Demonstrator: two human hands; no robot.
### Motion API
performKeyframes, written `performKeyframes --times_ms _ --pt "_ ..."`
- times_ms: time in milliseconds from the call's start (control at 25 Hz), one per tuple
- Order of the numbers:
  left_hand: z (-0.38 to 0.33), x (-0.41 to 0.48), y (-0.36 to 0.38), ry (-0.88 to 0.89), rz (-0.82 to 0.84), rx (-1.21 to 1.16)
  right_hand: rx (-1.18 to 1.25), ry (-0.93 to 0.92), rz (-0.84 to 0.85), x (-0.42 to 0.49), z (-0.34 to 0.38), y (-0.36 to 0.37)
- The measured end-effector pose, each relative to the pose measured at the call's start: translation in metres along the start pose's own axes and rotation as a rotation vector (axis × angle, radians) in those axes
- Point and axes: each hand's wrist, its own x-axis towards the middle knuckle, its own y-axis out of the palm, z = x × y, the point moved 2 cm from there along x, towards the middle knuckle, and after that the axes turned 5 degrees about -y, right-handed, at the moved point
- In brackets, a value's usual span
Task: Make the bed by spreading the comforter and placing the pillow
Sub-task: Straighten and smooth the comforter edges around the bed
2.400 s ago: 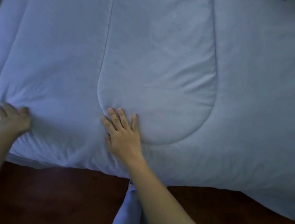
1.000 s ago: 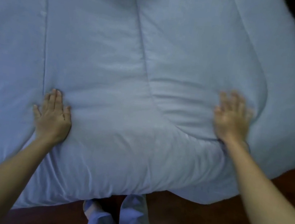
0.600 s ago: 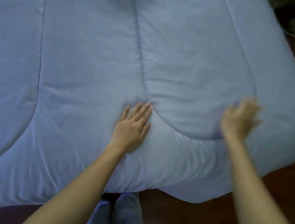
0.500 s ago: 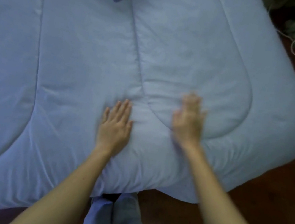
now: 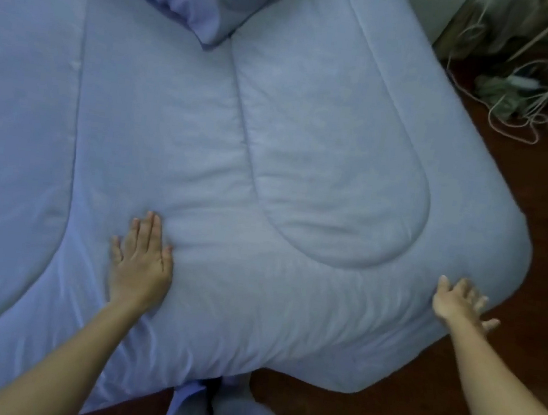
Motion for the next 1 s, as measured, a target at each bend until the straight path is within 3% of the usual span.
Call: performKeyframes --times_ms 40,120,240,320,360,440,560,720,800,920,960,1000 --pt "-0.005 0.002 -0.002 -0.027 0.000 -0.034 0.023 -0.028 -0.090 -0.002 0.010 -0.006" --pt "-0.023 0.006 -0.010 -0.088 -0.014 -0.135 0.089 -0.264 -0.235 -0.014 0.055 -0.006" --pt "-0.073 0.017 -0.023 -0.041 -0.090 -0.268 0.123 -0.771 -0.078 -0.038 0.160 0.014" --pt "-0.114 0.027 -0.027 0.010 -0.148 -0.366 -0.025 -1.118 0.135 -0.060 0.227 0.031" --pt "-0.135 0.033 -0.026 0.017 -0.180 -0.416 -0.115 -1.238 0.225 -0.063 0.248 0.039" --pt "-0.175 0.044 -0.023 -0.008 -0.234 -0.496 -0.265 -1.349 0.214 -0.043 0.260 0.047" --pt "-0.253 0.053 -0.005 -0.033 -0.289 -0.554 -0.203 -1.260 0.020 0.060 0.217 0.021" --pt "-0.402 0.043 0.023 0.162 -0.326 -0.679 -0.105 -0.896 -0.198 0.221 0.097 -0.055" --pt "-0.476 0.016 0.036 0.326 -0.264 -0.687 -0.015 -0.715 -0.145 0.278 0.023 -0.080" --pt "-0.545 -0.054 0.068 0.628 -0.095 -0.443 -0.070 -0.317 0.173 0.312 -0.078 -0.085" --pt "-0.548 -0.074 0.082 0.712 -0.059 -0.295 -0.095 -0.216 0.169 0.310 -0.096 -0.085" --pt "-0.539 -0.088 0.094 0.752 -0.057 -0.159 -0.046 -0.196 0.061 0.305 -0.100 -0.085"
